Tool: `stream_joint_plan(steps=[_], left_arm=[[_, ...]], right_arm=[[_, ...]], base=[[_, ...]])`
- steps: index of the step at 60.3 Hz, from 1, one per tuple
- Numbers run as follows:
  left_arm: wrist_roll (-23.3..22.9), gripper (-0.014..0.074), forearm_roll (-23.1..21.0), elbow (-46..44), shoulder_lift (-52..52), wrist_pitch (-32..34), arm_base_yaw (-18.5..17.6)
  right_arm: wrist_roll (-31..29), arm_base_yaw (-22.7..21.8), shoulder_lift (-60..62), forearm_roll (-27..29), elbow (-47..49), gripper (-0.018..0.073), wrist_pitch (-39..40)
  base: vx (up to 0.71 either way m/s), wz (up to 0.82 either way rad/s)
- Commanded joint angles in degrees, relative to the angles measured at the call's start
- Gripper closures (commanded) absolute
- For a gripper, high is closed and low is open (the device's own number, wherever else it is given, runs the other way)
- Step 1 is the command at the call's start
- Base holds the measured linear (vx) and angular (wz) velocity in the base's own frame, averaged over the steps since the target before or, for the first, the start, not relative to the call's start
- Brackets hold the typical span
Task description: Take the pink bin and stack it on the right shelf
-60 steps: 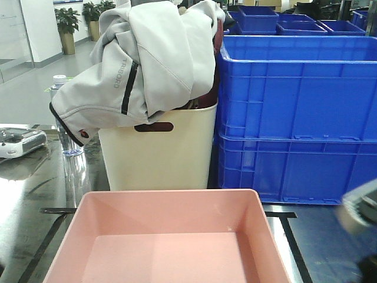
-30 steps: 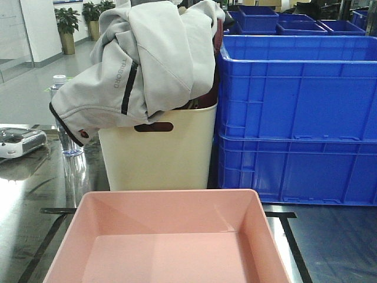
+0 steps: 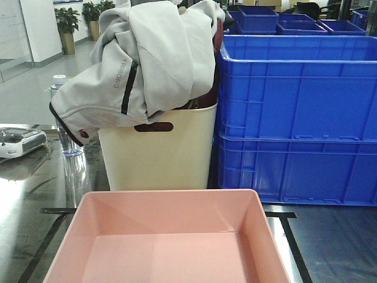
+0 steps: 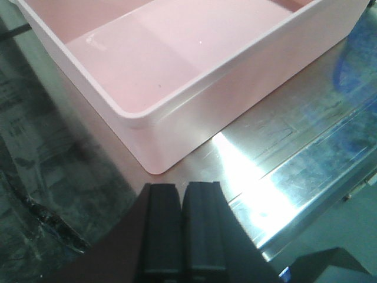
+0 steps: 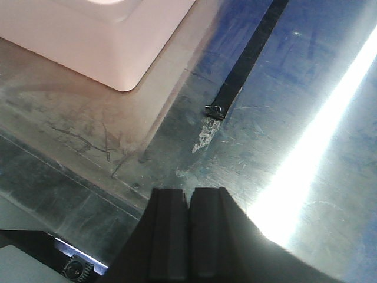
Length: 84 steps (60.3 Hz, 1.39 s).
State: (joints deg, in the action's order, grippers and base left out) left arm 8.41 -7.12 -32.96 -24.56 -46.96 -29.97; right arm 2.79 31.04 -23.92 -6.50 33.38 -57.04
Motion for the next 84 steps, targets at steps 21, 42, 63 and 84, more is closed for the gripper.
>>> stream_joint_plan(steps=[21, 42, 63, 84], left_arm=[[0.2, 0.0602, 4.7, 10.4, 19.0, 20.7, 24.7], [-6.1, 0.0602, 7.1, 30.1, 26.4, 43.8, 28.5], [-11.2, 0.0602, 7.7, 35.5, 26.2, 51.3, 28.8], [-11.2, 0.0602, 7.7, 35.5, 26.1, 51.2, 28.5]], right_arm=[[-0.6, -0.2, -0.4, -0.7, 1.4, 0.0568, 3.4], [-0.6, -0.2, -0.4, -0.7, 1.4, 0.0568, 3.4], [-0.6, -0.2, -0.4, -0.7, 1.4, 0.0568, 3.4], [-0.6, -0.2, -0.4, -0.7, 1.4, 0.0568, 3.4]], base=[[0.00, 0.00], [0.00, 0.00], [0.00, 0.00], [0.00, 0.00]])
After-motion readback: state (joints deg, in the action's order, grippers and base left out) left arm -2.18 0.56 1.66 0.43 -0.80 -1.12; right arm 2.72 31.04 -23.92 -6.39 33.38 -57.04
